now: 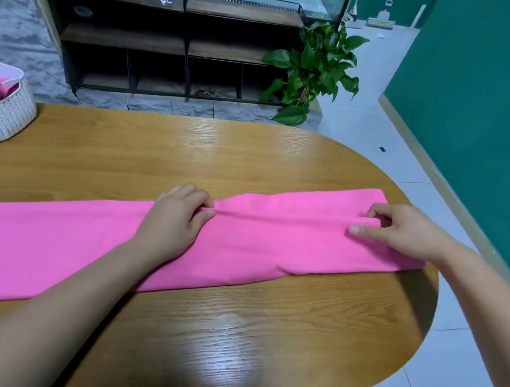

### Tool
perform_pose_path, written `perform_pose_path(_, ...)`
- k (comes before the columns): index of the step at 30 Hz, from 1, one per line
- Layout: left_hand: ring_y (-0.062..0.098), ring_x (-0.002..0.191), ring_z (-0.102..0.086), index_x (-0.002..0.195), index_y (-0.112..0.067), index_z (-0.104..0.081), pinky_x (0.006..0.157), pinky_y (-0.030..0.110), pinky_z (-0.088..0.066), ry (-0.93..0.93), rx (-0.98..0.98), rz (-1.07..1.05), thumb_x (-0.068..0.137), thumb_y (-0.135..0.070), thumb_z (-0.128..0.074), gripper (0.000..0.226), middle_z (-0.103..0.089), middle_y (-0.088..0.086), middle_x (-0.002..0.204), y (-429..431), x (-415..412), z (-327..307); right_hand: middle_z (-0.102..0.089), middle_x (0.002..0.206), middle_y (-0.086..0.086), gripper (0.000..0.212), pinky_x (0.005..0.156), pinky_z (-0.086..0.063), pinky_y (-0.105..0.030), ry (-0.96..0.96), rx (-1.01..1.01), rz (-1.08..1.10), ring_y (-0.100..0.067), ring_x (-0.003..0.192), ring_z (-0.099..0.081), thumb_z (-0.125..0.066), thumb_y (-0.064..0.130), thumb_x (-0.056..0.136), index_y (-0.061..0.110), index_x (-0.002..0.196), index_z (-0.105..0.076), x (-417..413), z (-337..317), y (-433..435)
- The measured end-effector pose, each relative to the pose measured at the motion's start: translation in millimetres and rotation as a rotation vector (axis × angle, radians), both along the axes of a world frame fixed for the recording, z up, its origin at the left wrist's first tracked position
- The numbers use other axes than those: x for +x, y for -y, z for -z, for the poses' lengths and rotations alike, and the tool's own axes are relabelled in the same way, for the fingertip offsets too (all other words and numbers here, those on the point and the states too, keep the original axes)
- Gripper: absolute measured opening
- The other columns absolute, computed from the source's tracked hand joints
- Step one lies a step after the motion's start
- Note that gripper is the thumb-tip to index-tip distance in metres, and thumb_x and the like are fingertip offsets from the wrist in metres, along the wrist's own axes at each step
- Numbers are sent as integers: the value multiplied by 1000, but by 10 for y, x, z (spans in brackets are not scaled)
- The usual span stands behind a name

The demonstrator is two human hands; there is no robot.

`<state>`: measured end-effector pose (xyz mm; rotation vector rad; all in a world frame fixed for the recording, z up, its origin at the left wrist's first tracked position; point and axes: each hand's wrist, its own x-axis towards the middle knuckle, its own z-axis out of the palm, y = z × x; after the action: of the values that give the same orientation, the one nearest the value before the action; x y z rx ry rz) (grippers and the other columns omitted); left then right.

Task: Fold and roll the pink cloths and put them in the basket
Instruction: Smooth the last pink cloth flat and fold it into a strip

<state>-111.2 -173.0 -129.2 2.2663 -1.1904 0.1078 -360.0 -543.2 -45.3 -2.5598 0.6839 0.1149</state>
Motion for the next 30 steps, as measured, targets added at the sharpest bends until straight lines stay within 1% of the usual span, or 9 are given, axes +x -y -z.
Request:
perform_pose_path(3, 22, 96, -56, 99, -30, -62, 86, 47, -49, 3, 54, 1, 99, -43, -59, 14, -59, -10, 98, 48, -18, -45, -67, 75, 7, 27, 67, -44, -33, -183, -53, -16, -17, 75, -62, -87, 48, 83, 29, 87, -69, -173, -106, 192)
perform_pose_path(6, 21, 100, -58, 101, -29, -64, 88, 44, -49, -26, 89, 43, 93, -57, -54, 31, -61, -9, 101, 156, -88, -129, -69, 75, 8, 19, 70, -46, -35, -201, -32, 2, -20, 77, -64, -90, 30, 82, 28, 83, -70, -281, -196, 339)
perform_pose_path(11, 22, 98, -62, 99, -28, -65, 87, 42, -50, -89, 95, 102, 93, -58, -52, 34, -64, -8, 97, 385, -206, -198, -68, 82, -3, 25, 73, -43, -31, 231, 393, 159, -9, 76, -62, -90, 8, 80, 1, 93, -70, -479, -441, 321)
perform_pose_path(14, 21, 92, -64, 97, -24, -68, 81, 36, -48, -163, 53, 98, 97, -48, -66, 24, -71, -5, 95, 532, -255, -239, -72, 99, -14, 44, 89, -48, -40, 359, 632, 234, -23, 94, -68, -94, 12, 73, -5, 104, -67, -581, -275, 304)
perform_pose_path(17, 19, 87, -65, 95, -24, -70, 76, 34, -48, -237, 43, 59, 96, -39, -73, 15, -71, -10, 88, 602, -251, -262, -74, 123, -12, 36, 99, -50, -42, 361, 799, 287, -30, 114, -70, -84, 27, 90, 10, 119, -71, -670, -20, 279)
perform_pose_path(19, 19, 85, -64, 95, -25, -68, 74, 35, -47, -229, 42, 64, 97, -38, -71, 13, -68, -13, 84, 605, -246, -273, -73, 128, -10, 29, 97, -51, -41, 387, 751, 308, -29, 118, -70, -68, 32, 101, 20, 128, -71, -687, 71, 250)
perform_pose_path(21, 19, 82, -62, 96, -26, -65, 71, 35, -46, -192, 42, 79, 99, -39, -68, 14, -66, -12, 83, 590, -256, -291, -75, 122, -7, 23, 88, -54, -39, 450, 603, 344, -26, 110, -71, -60, 40, 106, 31, 124, -72, -634, 100, 246)
perform_pose_path(24, 21, 82, -62, 95, -27, -61, 71, 38, -49, -106, 55, 77, 101, -46, -62, 21, -66, -10, 86, 525, -240, -275, -75, 116, 3, 21, 90, -56, -43, 550, 459, 378, -23, 107, -70, -53, 46, 109, 38, 117, -70, -457, 107, 231)
perform_pose_path(30, 26, 82, -60, 92, -25, -59, 75, 42, -50, -8, -3, 29, 101, -58, -48, 35, -60, -5, 87, 361, -239, -127, -69, 109, 16, 25, 82, -45, -33, 365, 153, 277, -10, 105, -62, -42, 45, 112, 41, 122, -65, -359, 272, 250)
